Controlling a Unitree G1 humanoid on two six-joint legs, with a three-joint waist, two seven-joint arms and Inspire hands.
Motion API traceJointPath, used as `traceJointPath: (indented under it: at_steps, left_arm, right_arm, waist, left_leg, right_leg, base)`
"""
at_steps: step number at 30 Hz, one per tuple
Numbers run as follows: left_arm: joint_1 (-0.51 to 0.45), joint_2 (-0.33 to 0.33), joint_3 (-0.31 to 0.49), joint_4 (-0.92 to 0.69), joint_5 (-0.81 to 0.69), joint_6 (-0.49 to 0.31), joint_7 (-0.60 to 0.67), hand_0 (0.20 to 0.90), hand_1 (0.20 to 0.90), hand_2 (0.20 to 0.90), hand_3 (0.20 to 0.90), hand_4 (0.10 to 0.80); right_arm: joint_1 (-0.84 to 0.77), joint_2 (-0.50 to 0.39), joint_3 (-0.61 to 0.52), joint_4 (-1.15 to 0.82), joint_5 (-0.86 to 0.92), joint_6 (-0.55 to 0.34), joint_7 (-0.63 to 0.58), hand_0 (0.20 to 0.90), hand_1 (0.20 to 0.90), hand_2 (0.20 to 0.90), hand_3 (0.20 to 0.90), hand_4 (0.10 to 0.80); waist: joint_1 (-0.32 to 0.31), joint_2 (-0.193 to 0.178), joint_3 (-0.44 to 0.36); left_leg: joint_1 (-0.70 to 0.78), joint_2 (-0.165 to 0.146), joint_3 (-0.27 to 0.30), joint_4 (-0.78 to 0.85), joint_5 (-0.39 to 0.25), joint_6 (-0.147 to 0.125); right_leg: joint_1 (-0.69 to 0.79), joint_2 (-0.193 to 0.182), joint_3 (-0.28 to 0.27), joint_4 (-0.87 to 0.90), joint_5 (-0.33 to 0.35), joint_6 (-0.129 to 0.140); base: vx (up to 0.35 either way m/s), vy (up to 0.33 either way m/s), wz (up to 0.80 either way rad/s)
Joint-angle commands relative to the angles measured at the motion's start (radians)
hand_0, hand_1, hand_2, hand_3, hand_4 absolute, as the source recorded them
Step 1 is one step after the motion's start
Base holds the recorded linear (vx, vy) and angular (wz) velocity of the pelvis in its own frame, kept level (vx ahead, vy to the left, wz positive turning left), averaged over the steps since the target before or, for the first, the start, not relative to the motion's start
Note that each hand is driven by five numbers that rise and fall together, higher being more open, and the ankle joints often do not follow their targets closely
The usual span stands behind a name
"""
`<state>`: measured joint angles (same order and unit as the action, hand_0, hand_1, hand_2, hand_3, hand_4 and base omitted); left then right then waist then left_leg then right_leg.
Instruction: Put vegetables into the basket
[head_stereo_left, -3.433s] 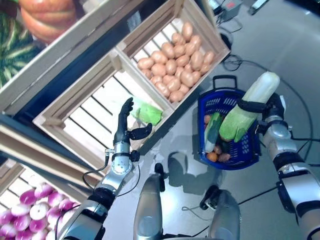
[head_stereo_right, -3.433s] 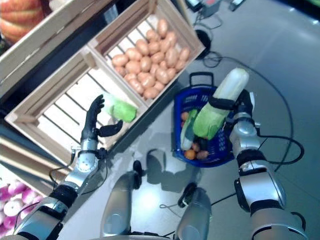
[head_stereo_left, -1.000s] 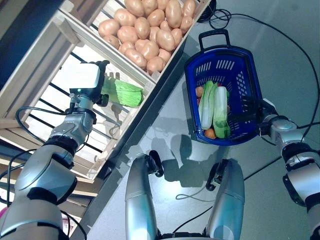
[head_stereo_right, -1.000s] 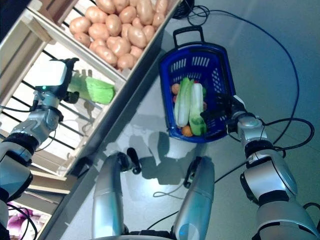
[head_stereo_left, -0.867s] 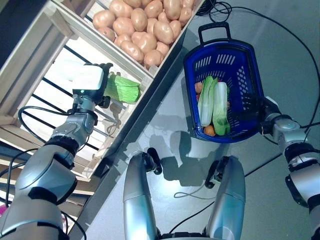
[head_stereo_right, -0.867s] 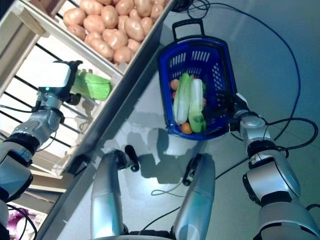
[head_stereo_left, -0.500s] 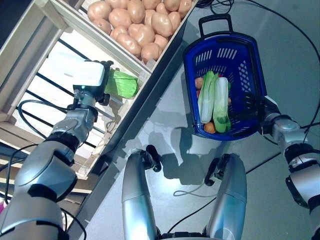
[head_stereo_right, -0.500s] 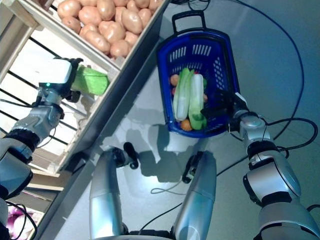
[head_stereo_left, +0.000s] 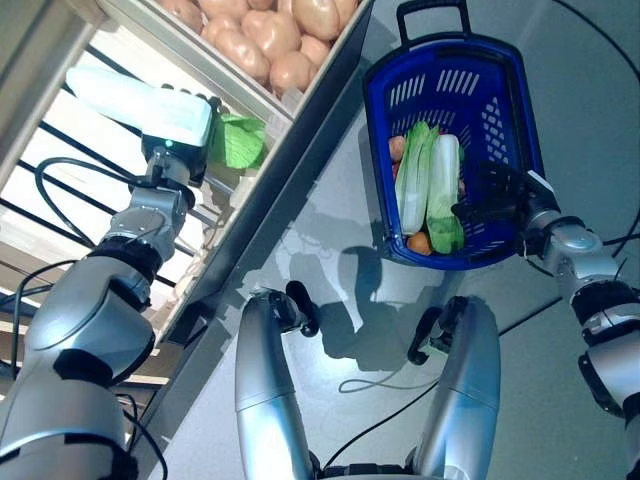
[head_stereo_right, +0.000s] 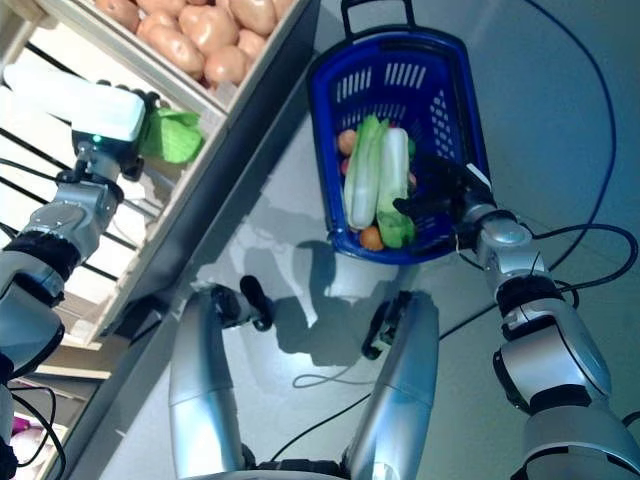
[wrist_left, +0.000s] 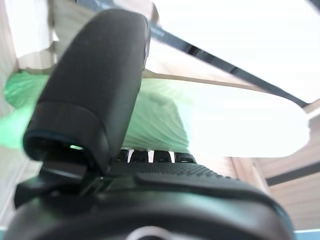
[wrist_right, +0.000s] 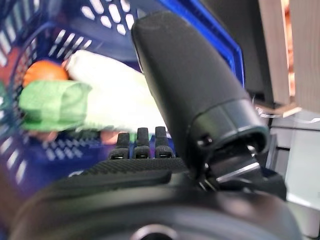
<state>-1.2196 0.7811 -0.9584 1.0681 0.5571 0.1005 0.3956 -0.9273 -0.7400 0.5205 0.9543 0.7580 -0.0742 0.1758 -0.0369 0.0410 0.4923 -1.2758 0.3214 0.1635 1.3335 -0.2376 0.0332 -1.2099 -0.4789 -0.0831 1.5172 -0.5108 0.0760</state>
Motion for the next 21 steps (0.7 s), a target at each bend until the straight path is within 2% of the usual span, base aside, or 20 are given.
traceJointPath:
  at_steps: [1, 3, 6, 13, 17, 21]
  left_arm:
    - [-0.028, 0.060, -0.047, 0.011, 0.018, 0.024, -0.147, 0.300, 0.300, 0.300, 0.300, 0.400]
    - [-0.030, 0.057, -0.044, 0.012, 0.009, 0.034, -0.190, 0.300, 0.300, 0.300, 0.300, 0.400]
    - [-0.026, 0.053, -0.039, 0.019, 0.004, 0.032, -0.188, 0.300, 0.300, 0.300, 0.300, 0.400]
    - [-0.012, 0.085, -0.005, 0.018, 0.016, 0.001, -0.115, 0.300, 0.300, 0.300, 0.300, 0.400]
    - [0.002, 0.097, 0.009, 0.020, 0.017, -0.020, -0.095, 0.300, 0.300, 0.300, 0.300, 0.400]
    - [0.062, 0.101, 0.054, 0.029, -0.067, -0.058, -0.062, 0.300, 0.300, 0.300, 0.300, 0.400]
  right_arm:
    - [-0.036, -0.044, -0.076, -0.088, 0.086, -0.113, 0.002, 0.900, 0.900, 0.900, 0.900, 0.800]
    - [-0.021, -0.034, -0.091, -0.119, 0.106, -0.116, -0.003, 0.900, 0.900, 0.900, 0.900, 0.800]
    - [-0.010, -0.023, -0.098, -0.136, 0.094, -0.121, -0.010, 0.900, 0.900, 0.900, 0.900, 0.800]
    - [0.023, -0.010, -0.123, -0.186, 0.071, -0.120, -0.009, 0.900, 0.900, 0.900, 0.900, 0.800]
    - [0.039, -0.010, -0.130, -0.186, 0.060, -0.121, -0.009, 0.900, 0.900, 0.900, 0.900, 0.800]
    - [0.057, -0.003, -0.135, -0.171, 0.074, -0.123, 0.016, 0.900, 0.900, 0.900, 0.900, 0.800]
  waist:
    - [-0.024, -0.028, 0.028]
    - [-0.026, -0.028, 0.028]
    - [-0.026, -0.026, 0.027]
    - [-0.020, -0.026, 0.021]
    - [-0.015, -0.020, 0.006]
    - [-0.006, -0.017, -0.025]
  left_leg:
    - [0.056, 0.074, -0.151, 0.005, -0.184, -0.204]
    - [0.045, 0.075, -0.150, 0.015, -0.187, -0.198]
    - [0.054, 0.070, -0.146, 0.014, -0.185, -0.190]
    - [0.136, 0.066, -0.121, -0.036, -0.158, -0.179]
    - [0.251, 0.062, -0.069, -0.164, -0.113, -0.173]
    - [0.385, 0.055, -0.028, -0.291, -0.068, -0.170]
  right_leg:
    - [-0.017, -0.036, 0.074, -0.143, 0.134, 0.071]
    - [-0.030, -0.041, 0.077, -0.131, 0.132, 0.069]
    - [-0.022, -0.042, 0.072, -0.123, 0.128, 0.064]
    - [0.058, -0.043, 0.040, -0.155, 0.135, 0.057]
    - [0.176, -0.029, -0.007, -0.266, 0.159, 0.061]
    - [0.306, -0.013, -0.049, -0.379, 0.183, 0.055]
  base:
    - [-0.051, 0.002, -0.01]
    - [-0.039, -0.017, 0.00]
    - [0.000, 0.000, 0.00]
    - [0.000, -0.021, 0.02]
    - [-0.008, -0.018, 0.10]
    - [0.025, 0.012, 0.05]
